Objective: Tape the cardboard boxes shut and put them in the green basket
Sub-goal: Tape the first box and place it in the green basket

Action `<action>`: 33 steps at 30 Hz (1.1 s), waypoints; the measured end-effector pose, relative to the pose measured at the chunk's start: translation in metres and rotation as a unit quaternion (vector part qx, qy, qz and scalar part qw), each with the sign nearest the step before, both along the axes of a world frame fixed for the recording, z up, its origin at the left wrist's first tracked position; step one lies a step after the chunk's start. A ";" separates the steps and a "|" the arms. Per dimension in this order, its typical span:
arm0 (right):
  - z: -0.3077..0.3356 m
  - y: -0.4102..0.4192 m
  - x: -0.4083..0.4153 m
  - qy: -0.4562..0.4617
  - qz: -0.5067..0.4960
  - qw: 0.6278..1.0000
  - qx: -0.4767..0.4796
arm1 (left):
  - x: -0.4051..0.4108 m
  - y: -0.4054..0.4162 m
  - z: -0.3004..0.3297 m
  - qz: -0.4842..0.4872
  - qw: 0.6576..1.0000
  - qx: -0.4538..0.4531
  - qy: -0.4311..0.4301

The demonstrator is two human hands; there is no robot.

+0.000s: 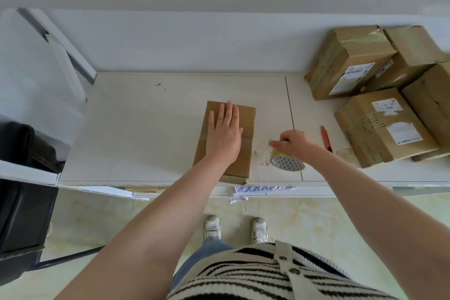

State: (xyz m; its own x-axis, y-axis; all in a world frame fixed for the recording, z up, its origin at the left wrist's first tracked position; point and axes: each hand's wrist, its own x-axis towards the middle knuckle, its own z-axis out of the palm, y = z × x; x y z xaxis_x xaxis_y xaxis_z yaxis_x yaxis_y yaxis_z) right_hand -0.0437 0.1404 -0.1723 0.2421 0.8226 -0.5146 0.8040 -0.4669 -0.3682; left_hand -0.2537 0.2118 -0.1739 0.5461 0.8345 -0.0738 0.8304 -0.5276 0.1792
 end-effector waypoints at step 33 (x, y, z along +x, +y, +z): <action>0.105 0.054 -0.065 0.006 0.093 0.986 0.142 | -0.044 0.002 0.006 0.267 0.660 -0.470 -0.521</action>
